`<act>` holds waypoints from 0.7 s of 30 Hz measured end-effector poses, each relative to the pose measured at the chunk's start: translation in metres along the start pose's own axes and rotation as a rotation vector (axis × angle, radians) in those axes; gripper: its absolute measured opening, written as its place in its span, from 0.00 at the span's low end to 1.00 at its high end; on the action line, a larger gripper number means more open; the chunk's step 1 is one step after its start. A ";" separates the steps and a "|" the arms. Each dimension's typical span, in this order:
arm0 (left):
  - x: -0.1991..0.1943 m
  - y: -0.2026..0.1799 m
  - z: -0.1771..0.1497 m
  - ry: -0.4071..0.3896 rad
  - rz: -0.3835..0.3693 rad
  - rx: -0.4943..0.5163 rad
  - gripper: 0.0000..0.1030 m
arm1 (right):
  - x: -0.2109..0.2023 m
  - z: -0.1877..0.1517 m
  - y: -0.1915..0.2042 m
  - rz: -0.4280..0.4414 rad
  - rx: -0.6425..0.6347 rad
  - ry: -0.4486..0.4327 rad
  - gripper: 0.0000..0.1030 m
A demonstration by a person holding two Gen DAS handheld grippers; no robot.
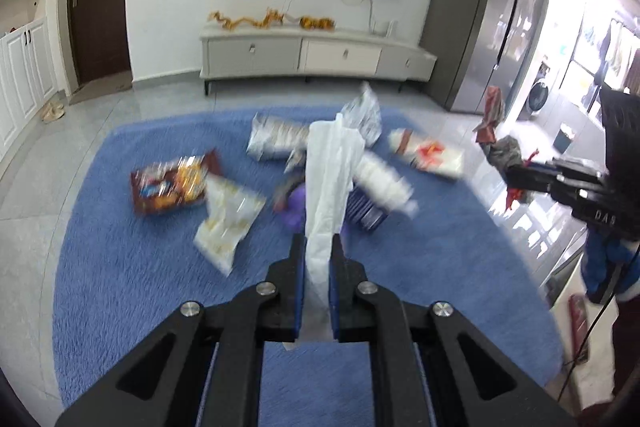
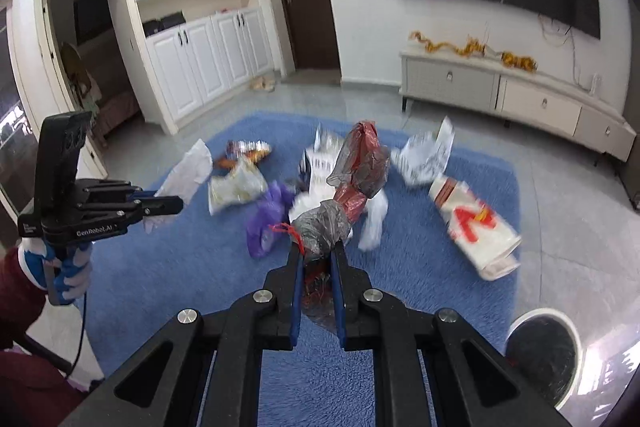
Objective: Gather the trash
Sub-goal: 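Grasp the white tissue with the left gripper while the right gripper grasps the grey bag, then carry both items over the white bin and open both grippers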
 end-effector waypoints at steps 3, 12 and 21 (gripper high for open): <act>-0.006 -0.025 0.033 -0.044 -0.048 -0.006 0.09 | -0.031 0.018 -0.001 -0.032 0.006 -0.073 0.12; 0.028 -0.138 0.122 -0.026 -0.180 0.097 0.09 | -0.104 0.040 -0.078 -0.188 0.190 -0.199 0.12; 0.141 -0.265 0.153 0.155 -0.286 0.192 0.09 | -0.123 -0.004 -0.220 -0.329 0.533 -0.109 0.12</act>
Point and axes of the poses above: each gripper's, at about its wrist camera, not at the fingertips, and x roughly the way its jaws point, y to its left, z to its top, the point moved 7 cm from there along x, roughly the way its jaws point, and after that the axes turned 5 degrees about x, right-handed, at the moved point
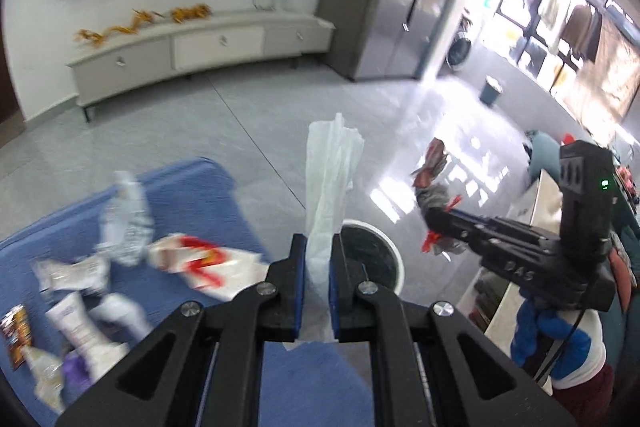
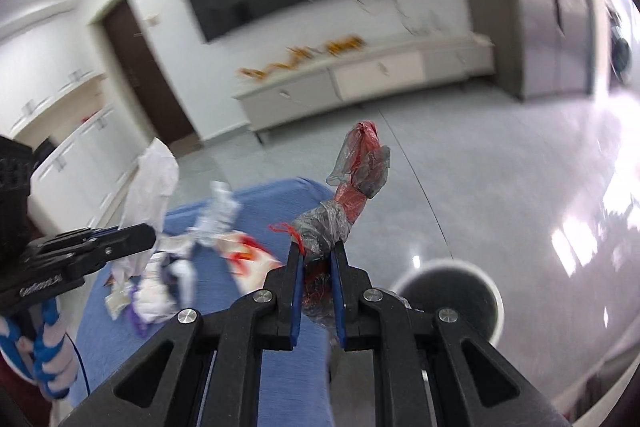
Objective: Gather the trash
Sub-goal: 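Carry both items over the white bin and open both grippers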
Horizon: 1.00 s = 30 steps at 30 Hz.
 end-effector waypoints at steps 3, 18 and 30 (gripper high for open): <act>0.056 -0.021 0.003 0.081 -0.031 0.007 0.09 | 0.025 -0.006 -0.051 -0.060 0.078 0.076 0.12; 0.232 -0.049 -0.012 0.325 -0.169 -0.095 0.14 | 0.137 -0.035 -0.189 -0.131 0.336 0.337 0.15; 0.239 -0.050 -0.015 0.300 -0.179 -0.141 0.38 | 0.146 -0.042 -0.209 -0.193 0.383 0.352 0.29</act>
Point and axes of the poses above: each gripper's, at about its wrist camera, not at the fingertips, and x roughly the way its jaws point, y to its left, z to its top, the point moved 7 cm from there along x, roughly the way its jaws point, and after that the axes turned 5 degrees about x, right-handed, at the moved point
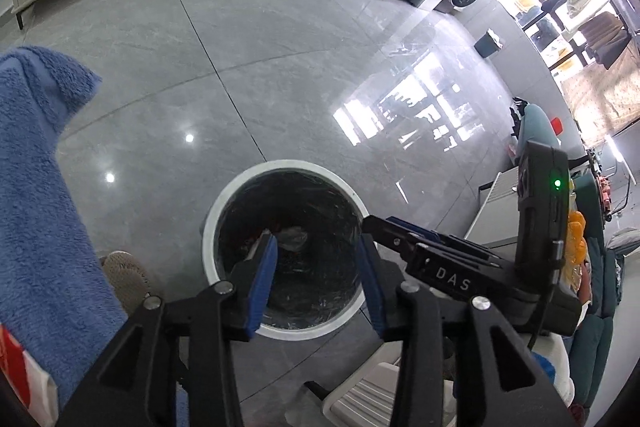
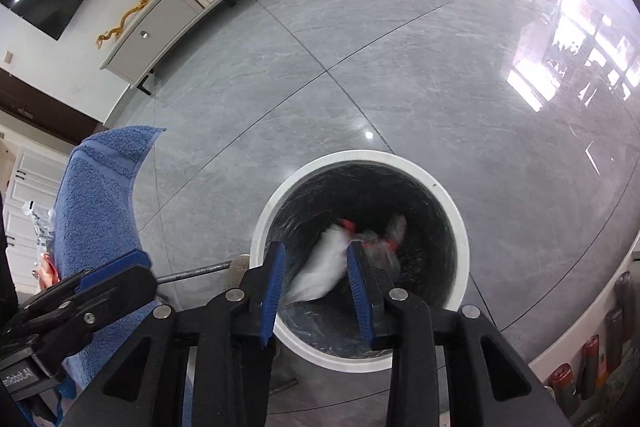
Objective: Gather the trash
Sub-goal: 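Carry both items over the white bin and open both grippers, then move both open grippers back over the remaining trash on the rug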
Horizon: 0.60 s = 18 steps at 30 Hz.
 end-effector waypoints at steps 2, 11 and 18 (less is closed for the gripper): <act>-0.013 -0.001 0.000 -0.027 0.015 0.008 0.38 | -0.006 0.000 -0.001 -0.006 0.009 -0.015 0.29; -0.121 -0.012 -0.011 -0.220 0.089 0.059 0.50 | -0.075 -0.002 0.038 0.012 -0.072 -0.147 0.30; -0.228 0.014 -0.052 -0.369 0.168 0.057 0.50 | -0.150 -0.028 0.110 0.076 -0.207 -0.272 0.43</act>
Point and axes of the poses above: each gripper's, at about its wrist camera, not at the fingertips, and x roughly the way its jaws point, y to its left, z to its top, the point moved 7 cm from there along x, roughly the way its jaws point, and after that the axes turned 5 degrees about x, right-handed, at the moved point
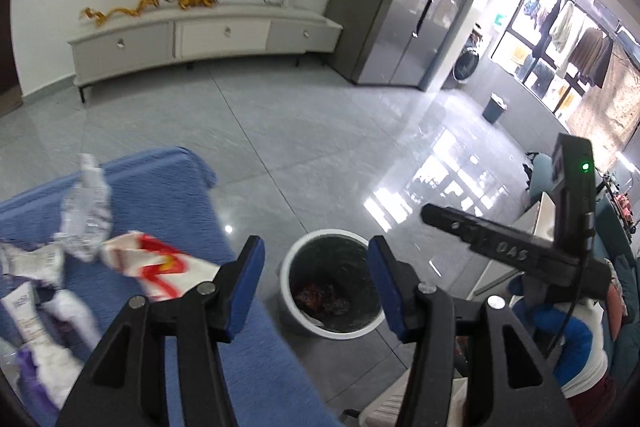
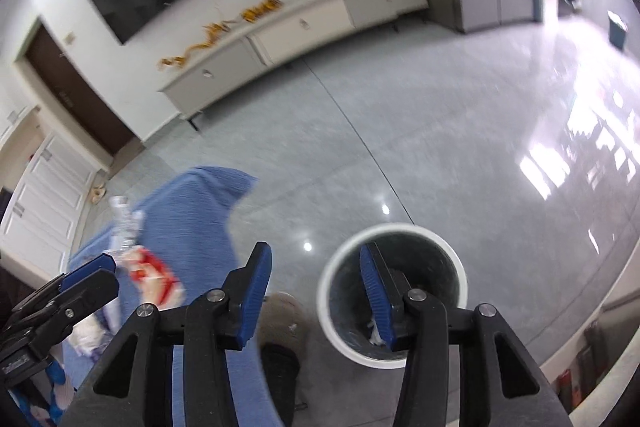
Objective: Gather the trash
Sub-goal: 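Move both open grippers back over the remaining trash on the rug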
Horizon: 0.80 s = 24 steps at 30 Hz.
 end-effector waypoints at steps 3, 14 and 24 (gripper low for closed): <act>-0.045 0.024 -0.007 -0.054 0.044 -0.003 0.50 | -0.026 -0.002 0.033 0.030 -0.048 -0.040 0.43; -0.187 0.119 -0.036 -0.217 0.180 -0.064 0.50 | -0.105 -0.017 0.139 0.128 -0.204 -0.146 0.46; -0.186 0.163 -0.070 -0.168 0.227 -0.091 0.50 | -0.093 -0.029 0.182 0.195 -0.285 -0.125 0.51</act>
Point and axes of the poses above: each gripper's, at about its wrist camera, not at the fingertips, and x roughly the way its jaws point, y to its left, z to its top, the point moved 7 cm from there along x, roughly the way its jaws point, and after that the axes turned 5 degrees about x, right-handed, at the moved point
